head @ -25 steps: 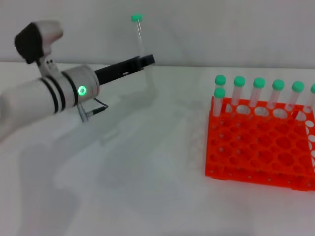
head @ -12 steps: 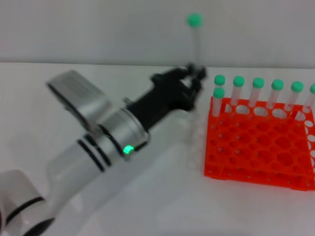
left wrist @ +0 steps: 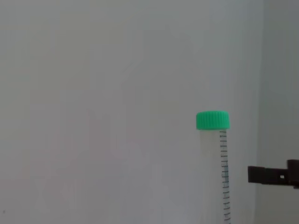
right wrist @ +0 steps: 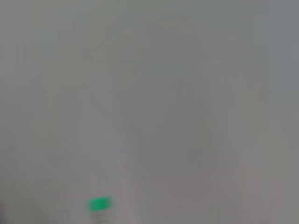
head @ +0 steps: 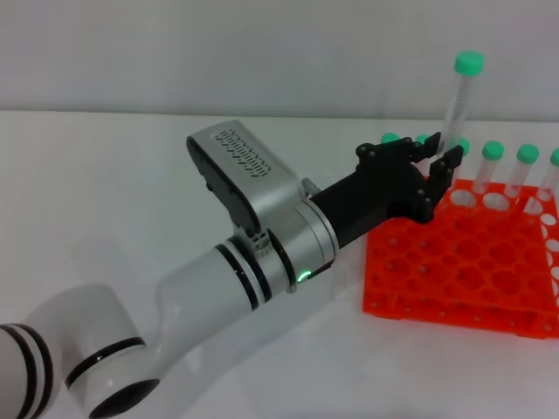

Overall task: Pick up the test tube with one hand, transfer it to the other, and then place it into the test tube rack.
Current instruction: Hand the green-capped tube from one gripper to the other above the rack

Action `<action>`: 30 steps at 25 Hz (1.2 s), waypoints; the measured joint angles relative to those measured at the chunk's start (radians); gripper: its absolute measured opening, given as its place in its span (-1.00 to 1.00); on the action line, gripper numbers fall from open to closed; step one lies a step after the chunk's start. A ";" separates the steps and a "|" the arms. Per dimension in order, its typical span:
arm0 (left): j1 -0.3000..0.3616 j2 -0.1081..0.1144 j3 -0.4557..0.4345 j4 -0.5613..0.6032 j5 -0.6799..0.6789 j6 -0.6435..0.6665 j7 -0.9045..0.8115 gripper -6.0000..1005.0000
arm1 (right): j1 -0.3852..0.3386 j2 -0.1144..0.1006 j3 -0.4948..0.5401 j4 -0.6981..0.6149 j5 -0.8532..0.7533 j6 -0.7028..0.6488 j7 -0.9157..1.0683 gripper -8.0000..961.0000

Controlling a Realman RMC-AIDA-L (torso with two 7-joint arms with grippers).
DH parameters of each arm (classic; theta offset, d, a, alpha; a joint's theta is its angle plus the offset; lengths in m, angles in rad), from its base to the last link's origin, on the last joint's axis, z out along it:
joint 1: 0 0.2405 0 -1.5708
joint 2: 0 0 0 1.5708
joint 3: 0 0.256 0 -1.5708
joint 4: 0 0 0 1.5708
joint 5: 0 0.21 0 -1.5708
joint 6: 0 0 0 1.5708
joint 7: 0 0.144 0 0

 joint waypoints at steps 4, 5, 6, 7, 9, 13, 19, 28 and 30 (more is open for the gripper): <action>-0.012 0.000 0.000 0.003 0.000 -0.034 -0.001 -0.58 | 0.045 0.006 -0.076 -0.023 -0.031 0.033 0.002 0.75; -0.015 -0.001 0.000 0.003 0.000 -0.041 -0.002 -0.58 | 0.057 0.011 -0.099 -0.027 -0.032 0.031 0.002 0.75; -0.018 -0.001 -0.001 0.003 0.000 -0.049 -0.004 -0.57 | 0.075 0.018 -0.129 -0.028 -0.033 0.025 0.002 0.75; -0.020 -0.001 -0.001 0.004 0.000 -0.053 -0.004 -0.57 | 0.085 0.022 -0.141 -0.029 -0.033 0.023 0.002 0.75; -0.024 -0.001 -0.001 0.004 0.000 -0.058 -0.004 -0.57 | 0.106 0.030 -0.162 -0.029 -0.038 0.017 0.002 0.75; -0.037 -0.001 0.000 0.006 0.000 -0.077 -0.004 -0.57 | 0.137 0.047 -0.170 -0.029 -0.059 0.009 0.002 0.75; -0.068 -0.002 0.004 0.019 0.002 -0.126 0.002 -0.57 | 0.154 0.067 -0.167 -0.031 -0.060 -0.021 0.002 0.61; -0.084 -0.002 0.001 0.020 0.026 -0.149 0.004 -0.56 | 0.163 0.068 -0.157 -0.032 -0.047 -0.024 0.010 0.51; -0.085 -0.002 0.001 0.020 0.026 -0.151 0.004 -0.56 | 0.164 0.068 -0.154 -0.032 -0.040 -0.024 0.008 0.48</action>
